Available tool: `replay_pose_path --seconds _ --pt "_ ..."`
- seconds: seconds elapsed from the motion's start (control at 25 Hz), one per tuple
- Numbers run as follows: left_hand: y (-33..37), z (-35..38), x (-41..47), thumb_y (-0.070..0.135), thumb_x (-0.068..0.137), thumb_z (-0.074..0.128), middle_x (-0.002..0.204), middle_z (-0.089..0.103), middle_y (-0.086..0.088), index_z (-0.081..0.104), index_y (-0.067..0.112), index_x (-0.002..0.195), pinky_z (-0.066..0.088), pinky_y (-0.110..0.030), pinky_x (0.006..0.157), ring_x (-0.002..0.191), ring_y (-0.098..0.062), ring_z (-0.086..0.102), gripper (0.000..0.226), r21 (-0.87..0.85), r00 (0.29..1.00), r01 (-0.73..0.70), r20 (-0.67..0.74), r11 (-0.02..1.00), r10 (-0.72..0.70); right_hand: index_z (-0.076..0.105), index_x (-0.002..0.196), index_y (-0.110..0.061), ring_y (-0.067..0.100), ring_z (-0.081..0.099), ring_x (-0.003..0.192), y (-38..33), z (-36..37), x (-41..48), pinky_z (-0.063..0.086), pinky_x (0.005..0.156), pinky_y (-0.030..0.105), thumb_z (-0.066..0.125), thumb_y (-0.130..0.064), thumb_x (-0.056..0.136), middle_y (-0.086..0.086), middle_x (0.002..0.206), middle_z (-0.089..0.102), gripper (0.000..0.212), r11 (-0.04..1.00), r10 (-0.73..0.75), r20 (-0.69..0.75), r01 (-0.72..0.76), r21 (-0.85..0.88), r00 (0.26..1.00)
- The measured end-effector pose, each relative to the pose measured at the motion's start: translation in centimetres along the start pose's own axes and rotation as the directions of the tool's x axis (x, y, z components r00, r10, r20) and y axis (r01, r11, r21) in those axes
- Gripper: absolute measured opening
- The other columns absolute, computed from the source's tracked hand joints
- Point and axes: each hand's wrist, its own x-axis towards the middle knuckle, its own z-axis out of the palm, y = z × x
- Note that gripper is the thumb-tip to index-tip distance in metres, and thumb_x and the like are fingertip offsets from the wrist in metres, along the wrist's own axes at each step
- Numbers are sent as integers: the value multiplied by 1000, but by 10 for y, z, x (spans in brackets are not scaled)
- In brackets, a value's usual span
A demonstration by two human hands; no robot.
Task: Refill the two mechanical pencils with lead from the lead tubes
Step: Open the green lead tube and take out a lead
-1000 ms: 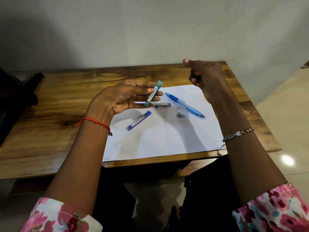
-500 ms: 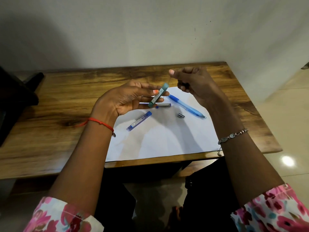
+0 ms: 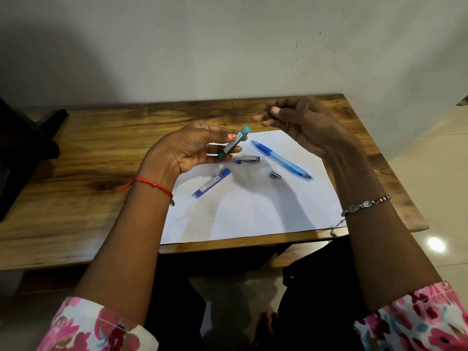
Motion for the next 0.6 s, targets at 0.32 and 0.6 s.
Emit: replay_pose_path --seconds 0.32,0.6 --pt "-1 2 1 6 86 56 92 71 3 68 9 91 56 -27 75 71 -9 71 13 -5 999 19 -37 1000 -19 71 76 -7 13 61 55 1 10 -4 45 49 20 64 3 81 1 69 70 13 979 -24 -78 7 -201 997" --pt "0 4 0 4 85 56 99 69 -5 66 5 95 59 -28 67 70 -12 71 14 -14 998 25 -60 1000 -26 72 69 -3 16 62 56 4 14 -3 51 57 22 71 2 73 3 59 70 7 969 -25 -96 1 -248 995"
